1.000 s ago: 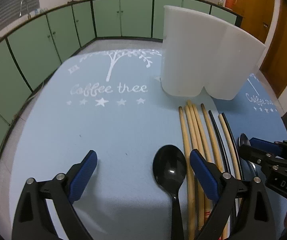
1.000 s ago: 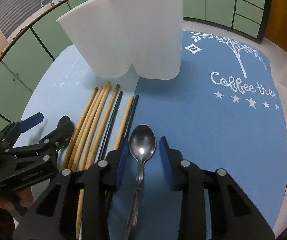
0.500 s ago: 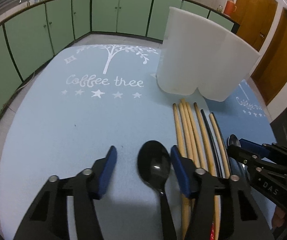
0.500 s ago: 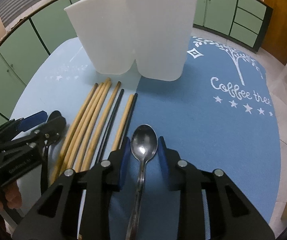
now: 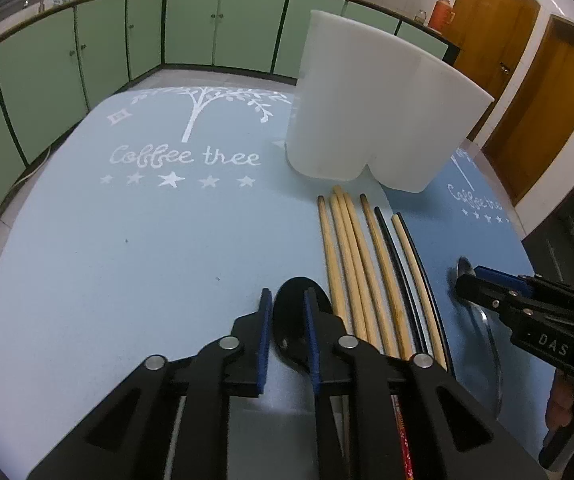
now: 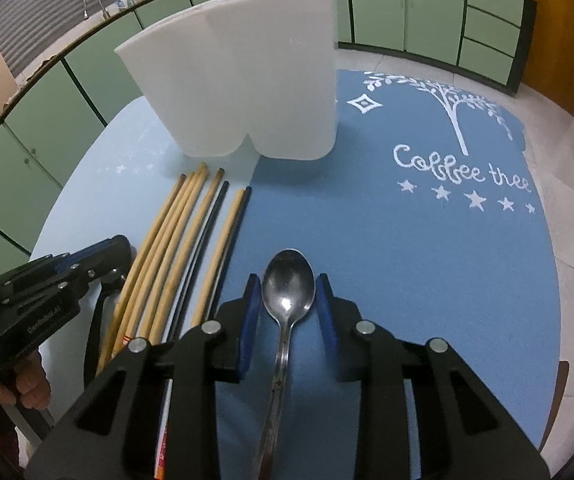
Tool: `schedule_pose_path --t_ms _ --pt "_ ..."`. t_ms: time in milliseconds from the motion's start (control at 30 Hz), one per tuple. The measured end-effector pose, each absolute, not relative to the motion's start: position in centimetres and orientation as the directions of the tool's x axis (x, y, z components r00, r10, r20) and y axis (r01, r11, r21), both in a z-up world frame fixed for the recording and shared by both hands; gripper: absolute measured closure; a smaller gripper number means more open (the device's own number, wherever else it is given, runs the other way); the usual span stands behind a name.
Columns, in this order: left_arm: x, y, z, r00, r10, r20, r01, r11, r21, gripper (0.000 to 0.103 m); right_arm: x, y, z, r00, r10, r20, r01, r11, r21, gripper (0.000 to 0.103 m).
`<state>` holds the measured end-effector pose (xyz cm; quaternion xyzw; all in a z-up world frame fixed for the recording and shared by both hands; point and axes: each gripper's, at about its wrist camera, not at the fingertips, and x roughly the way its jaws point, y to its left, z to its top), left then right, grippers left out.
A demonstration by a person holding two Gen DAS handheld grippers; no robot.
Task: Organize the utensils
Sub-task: 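Lift the black spoon with the left gripper while the right gripper lifts the silver spoon over the holder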
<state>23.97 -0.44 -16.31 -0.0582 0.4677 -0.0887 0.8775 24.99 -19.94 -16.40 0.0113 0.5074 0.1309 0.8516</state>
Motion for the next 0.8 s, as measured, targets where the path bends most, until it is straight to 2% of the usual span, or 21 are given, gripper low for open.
schedule_pose_path --t_ms 33,67,167,300,433,500,533,567,800 --pt "23.9 -0.6 -16.2 0.546 -0.211 -0.811 0.106 0.977 -0.184 0.07 25.0 -19.7 -16.4 0.454 0.225 -0.862 -0.21 0.967 0.142 0.059" --pt "23.8 -0.6 -16.1 0.549 -0.207 -0.81 0.107 0.978 -0.177 0.058 24.9 -19.8 -16.2 0.459 0.217 -0.862 -0.21 0.969 0.132 0.053" --pt "23.7 -1.0 -16.0 0.558 -0.182 -0.81 0.109 0.983 -0.145 0.048 24.8 -19.8 -16.0 0.461 0.206 -0.863 -0.216 0.969 0.116 0.053" --pt "24.1 -1.0 -16.3 0.548 -0.175 -0.818 0.101 0.985 -0.143 0.048 25.2 -19.9 -16.5 0.444 0.208 -0.872 -0.203 0.971 0.128 0.053" --pt "24.4 -1.0 -16.4 0.551 -0.172 -0.817 0.091 0.985 -0.146 0.049 25.4 -19.7 -17.1 0.434 0.19 -0.881 -0.199 0.974 0.112 0.059" --pt "24.5 -1.0 -16.3 0.555 -0.177 -0.813 0.094 0.984 -0.15 0.056 25.5 -19.5 -17.2 0.433 0.183 -0.883 -0.202 0.974 0.103 0.064" --pt "24.5 -1.0 -16.3 0.552 -0.189 -0.812 0.098 0.982 -0.162 0.068 25.6 -19.5 -17.2 0.431 0.182 -0.884 -0.204 0.974 0.101 0.072" --pt "24.6 -0.9 -16.3 0.545 -0.201 -0.814 0.101 0.98 -0.174 0.07 25.7 -19.4 -17.2 0.427 0.182 -0.886 -0.206 0.973 0.101 0.075" --pt "23.7 -0.5 -15.7 0.573 -0.226 -0.788 0.116 0.974 -0.195 0.071 25.2 -19.9 -16.3 0.469 0.216 -0.856 -0.204 0.97 0.133 0.076"
